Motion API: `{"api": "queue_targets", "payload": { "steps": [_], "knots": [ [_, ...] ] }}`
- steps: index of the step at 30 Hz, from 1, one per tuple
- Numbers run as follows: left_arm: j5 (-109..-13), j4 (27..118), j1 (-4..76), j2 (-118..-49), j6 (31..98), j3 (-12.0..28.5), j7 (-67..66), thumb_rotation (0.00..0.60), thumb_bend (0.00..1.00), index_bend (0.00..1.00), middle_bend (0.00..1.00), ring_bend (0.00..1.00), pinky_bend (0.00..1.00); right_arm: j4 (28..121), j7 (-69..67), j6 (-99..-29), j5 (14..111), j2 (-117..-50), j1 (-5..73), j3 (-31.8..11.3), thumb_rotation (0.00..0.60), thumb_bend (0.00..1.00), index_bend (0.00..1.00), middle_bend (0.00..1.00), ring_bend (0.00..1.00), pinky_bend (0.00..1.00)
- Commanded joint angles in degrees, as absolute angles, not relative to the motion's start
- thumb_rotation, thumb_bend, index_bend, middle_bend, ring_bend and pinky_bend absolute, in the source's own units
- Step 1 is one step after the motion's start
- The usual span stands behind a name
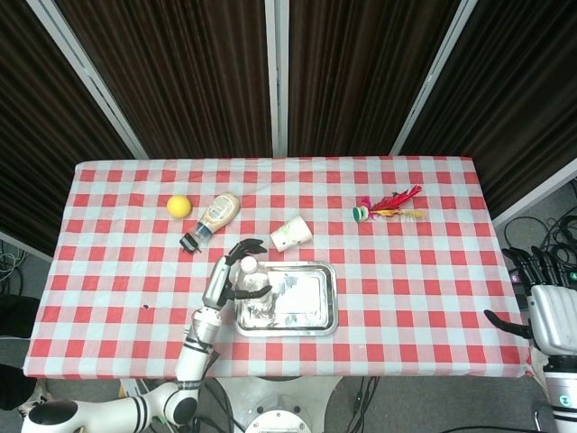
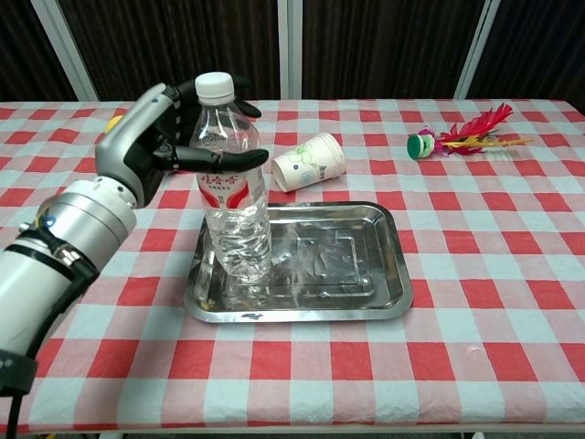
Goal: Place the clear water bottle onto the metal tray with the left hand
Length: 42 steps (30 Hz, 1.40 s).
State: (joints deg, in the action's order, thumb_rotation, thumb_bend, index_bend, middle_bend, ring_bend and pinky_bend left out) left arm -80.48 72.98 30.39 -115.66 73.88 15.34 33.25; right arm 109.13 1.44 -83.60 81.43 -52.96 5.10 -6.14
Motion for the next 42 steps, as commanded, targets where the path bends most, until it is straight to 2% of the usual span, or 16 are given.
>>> {"api": "queue_targets", "payload": {
  "steps": [1,13,16,19,23,26,29,37,42],
  "knots": [
    [-81.2,79.2,30.2,-111.4,75.6,17.5,30.4,0.600,0.04,0.30,0.43,0.32,0.38,109.0,1.4,-83.3,81.3,-53.0,5.2,-6.1,0.600,0.04,0.15,0.13,0.00,0.04],
    [-77.1,102.5,29.4,-97.2,77.1,26.6,20.3,0.600,0.01,0.30,0.43,0.32,0.38,109.0,2.2,-83.1,81.2,-53.4,5.3,-6.0,0.600,0.04,0.15,0.13,0.00,0.04],
    [-74.8,103.2,30.1,-94.6,76.7,29.7,17.5,0.600,0.00,0.30,0.43,0.32,0.38,109.0,2.5,-82.9,81.3,-53.5,5.4,-5.9,0.600,0.04,0.15,0.13,0.00,0.04],
    [-72.3,100.4,30.1,-91.7,75.5,31.1,15.8,0.600,0.00,0.30,0.43,0.32,0.38,109.1,2.4,-82.8,81.6,-53.5,5.4,-5.7,0.600,0.04,0.15,0.13,0.00,0.04],
    [-72.5,94.6,28.1,-86.8,74.2,28.7,14.0,0.600,0.03,0.35,0.43,0.32,0.38,109.1,2.1,-82.8,81.9,-53.5,5.3,-5.5,0.600,0.04,0.15,0.13,0.00,0.04],
    [-75.8,89.2,26.4,-82.7,74.6,25.3,11.1,0.600,0.10,0.41,0.43,0.32,0.38,109.0,2.1,-82.7,81.9,-53.5,5.4,-5.5,0.600,0.04,0.15,0.13,0.00,0.04],
    [-78.8,84.6,24.3,-79.1,76.2,21.8,6.4,0.600,0.17,0.42,0.43,0.32,0.36,109.0,2.2,-82.3,81.6,-53.5,5.5,-5.5,0.600,0.04,0.15,0.13,0.00,0.04],
    [-79.7,83.7,16.2,-72.4,79.0,11.5,-8.5,0.600,0.21,0.41,0.40,0.26,0.32,109.1,3.1,-81.4,81.5,-53.8,5.9,-5.2,0.600,0.04,0.15,0.13,0.00,0.04],
    [-79.3,83.6,13.7,-71.6,78.8,8.0,-10.2,0.600,0.21,0.39,0.38,0.26,0.31,108.9,4.0,-80.4,81.2,-54.3,6.3,-4.9,0.600,0.04,0.15,0.13,0.00,0.04]
  ]
}}
